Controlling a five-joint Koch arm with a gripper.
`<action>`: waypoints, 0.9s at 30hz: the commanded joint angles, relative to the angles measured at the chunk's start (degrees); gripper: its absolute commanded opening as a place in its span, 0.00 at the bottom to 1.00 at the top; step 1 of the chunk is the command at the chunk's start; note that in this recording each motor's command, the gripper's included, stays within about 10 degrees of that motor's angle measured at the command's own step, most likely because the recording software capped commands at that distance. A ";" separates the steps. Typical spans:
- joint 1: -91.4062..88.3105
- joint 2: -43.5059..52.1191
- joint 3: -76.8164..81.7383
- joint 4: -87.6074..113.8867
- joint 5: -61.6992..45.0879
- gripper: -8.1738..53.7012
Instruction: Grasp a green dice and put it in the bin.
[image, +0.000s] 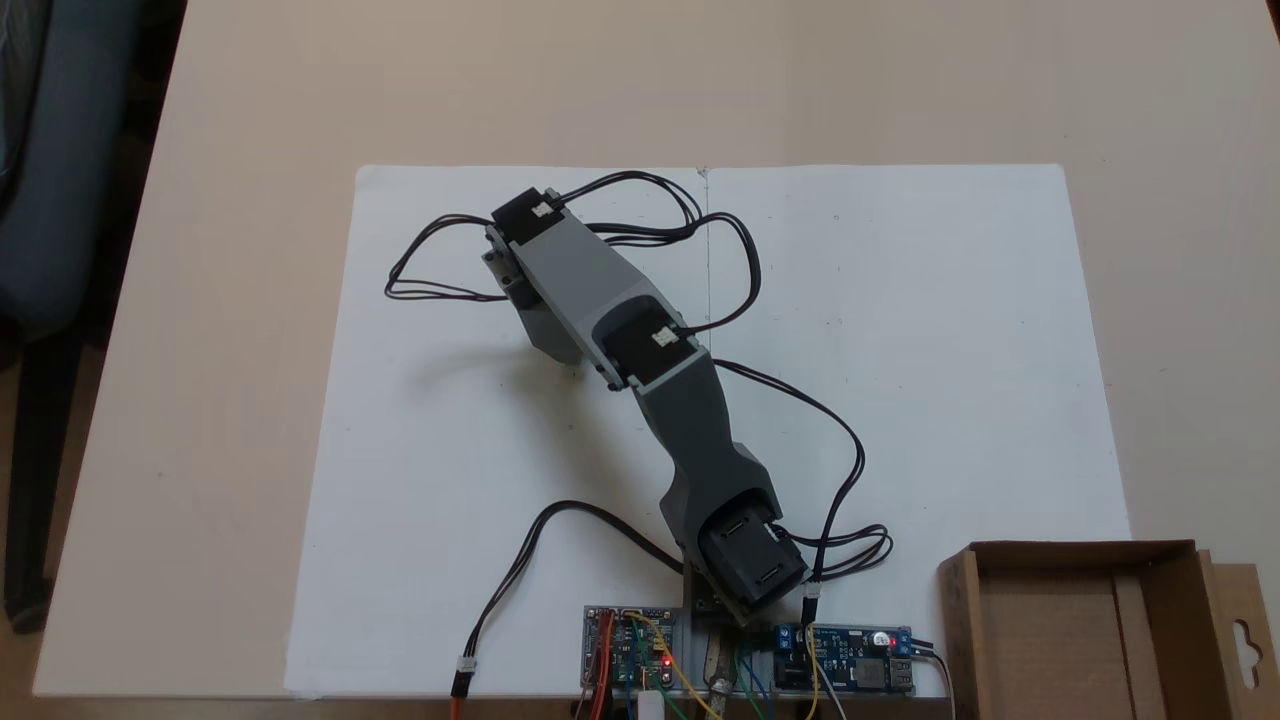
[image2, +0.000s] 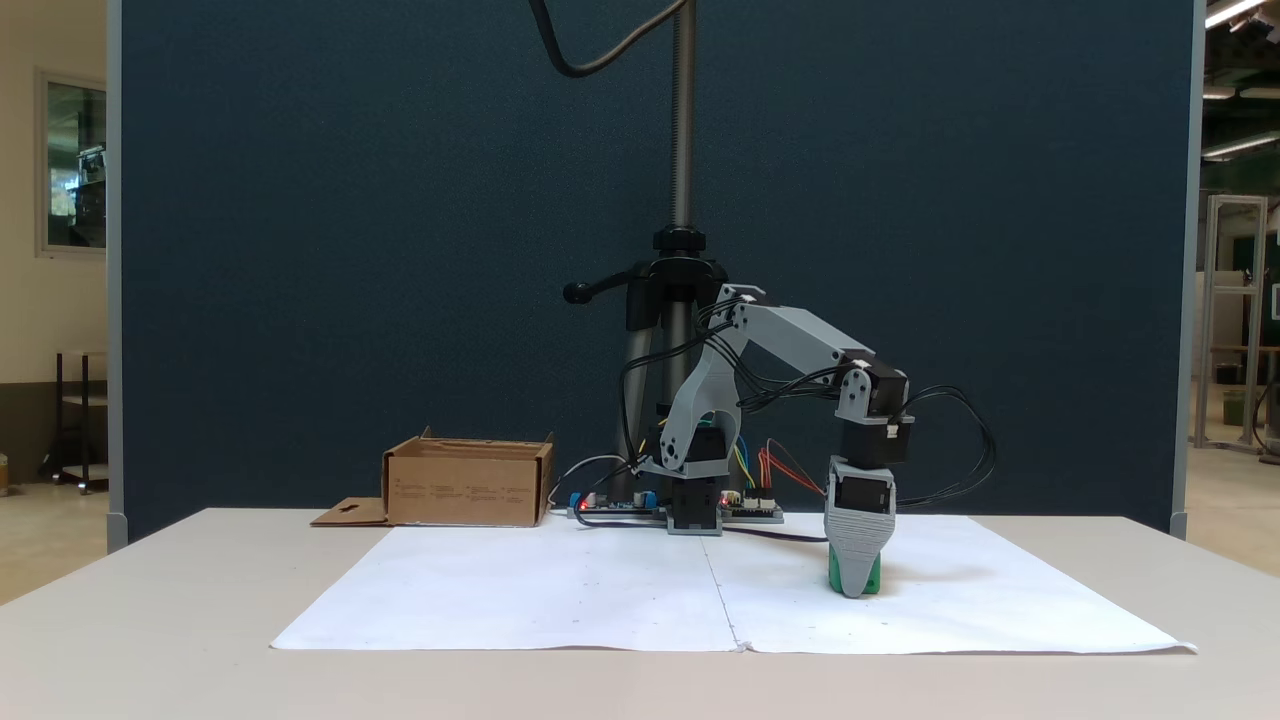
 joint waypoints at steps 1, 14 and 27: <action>-1.32 0.62 0.53 0.97 4.75 0.65; -1.32 1.14 0.70 1.05 4.75 0.43; 7.38 11.34 1.14 4.31 3.43 0.33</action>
